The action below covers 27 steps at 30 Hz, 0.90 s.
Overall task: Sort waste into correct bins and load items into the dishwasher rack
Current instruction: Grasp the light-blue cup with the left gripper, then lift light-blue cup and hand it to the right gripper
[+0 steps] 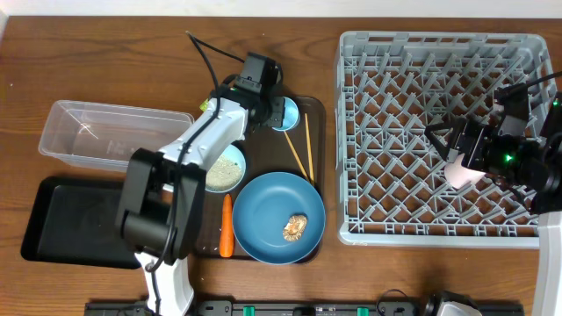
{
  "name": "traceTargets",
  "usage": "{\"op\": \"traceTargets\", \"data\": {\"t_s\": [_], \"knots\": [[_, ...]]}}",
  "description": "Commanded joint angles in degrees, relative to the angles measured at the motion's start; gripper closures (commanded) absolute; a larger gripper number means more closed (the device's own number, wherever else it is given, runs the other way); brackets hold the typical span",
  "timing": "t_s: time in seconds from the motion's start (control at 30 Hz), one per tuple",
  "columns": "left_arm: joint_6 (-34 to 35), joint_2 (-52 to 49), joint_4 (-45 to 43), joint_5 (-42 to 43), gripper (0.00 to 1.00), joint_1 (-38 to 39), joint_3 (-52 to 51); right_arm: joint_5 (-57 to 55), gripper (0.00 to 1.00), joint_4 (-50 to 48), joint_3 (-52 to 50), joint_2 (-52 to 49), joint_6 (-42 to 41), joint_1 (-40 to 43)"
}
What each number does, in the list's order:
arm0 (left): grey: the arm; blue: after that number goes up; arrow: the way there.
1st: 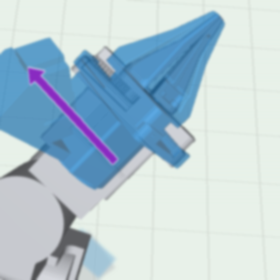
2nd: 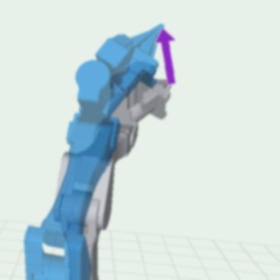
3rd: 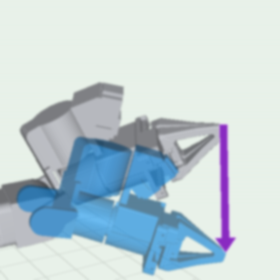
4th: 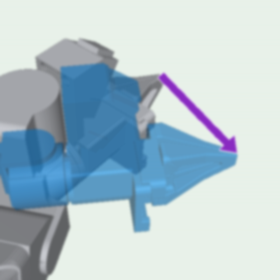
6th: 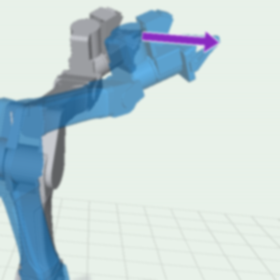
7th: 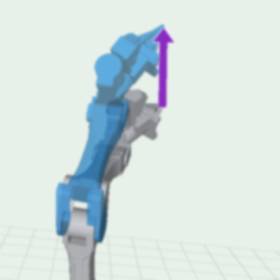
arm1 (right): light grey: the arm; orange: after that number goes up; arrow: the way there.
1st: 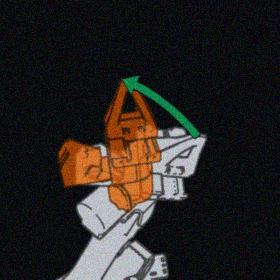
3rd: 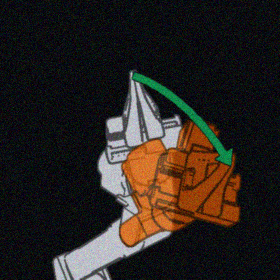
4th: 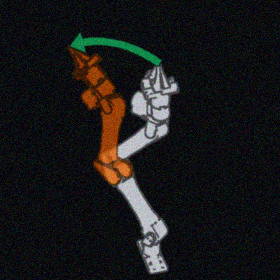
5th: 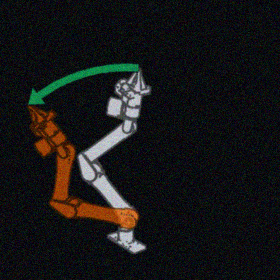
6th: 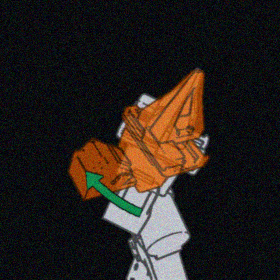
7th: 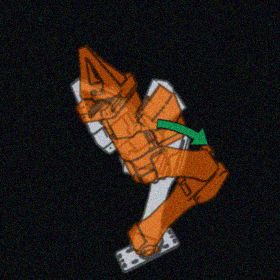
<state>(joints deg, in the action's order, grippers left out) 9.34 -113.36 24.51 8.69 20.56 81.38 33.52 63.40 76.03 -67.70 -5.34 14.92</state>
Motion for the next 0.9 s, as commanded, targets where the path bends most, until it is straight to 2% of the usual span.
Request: {"op": "traceTargets", "data": {"t_s": [0.0,0.17,0.33,0.43,0.63,0.87], "knots": [[1.29,9.22,1.46,4.57,0.94,-1.01,0.17,-0.48,0.16,0.07,0.76,0.09,1.79,-0.74],[0.63,19.23,5.57,23.34,0.94,-4.98,0.17,4.76,0.15,-0.42,0.76,0.09,7.26,-0.76],[-0.70,23.96,6.93,48.26,0.94,-9.53,0.17,27.67,0.16,-2.29,0.76,0.09,21.46,-2.27],[-0.66,24.48,6.91,60.35,0.94,-9.99,0.17,36.83,0.19,-6.49,0.76,0.09,23.61,-5.46],[-0.44,24.68,6.91,72.02,0.94,-8.44,0.17,38.38,0.22,-15.23,0.76,0.09,23.63,-15.82],[-0.13,26.34,6.75,74.93,0.94,-8.24,0.17,29.83,0.20,-20.90,0.76,0.02,23.63,-25.97]]}}
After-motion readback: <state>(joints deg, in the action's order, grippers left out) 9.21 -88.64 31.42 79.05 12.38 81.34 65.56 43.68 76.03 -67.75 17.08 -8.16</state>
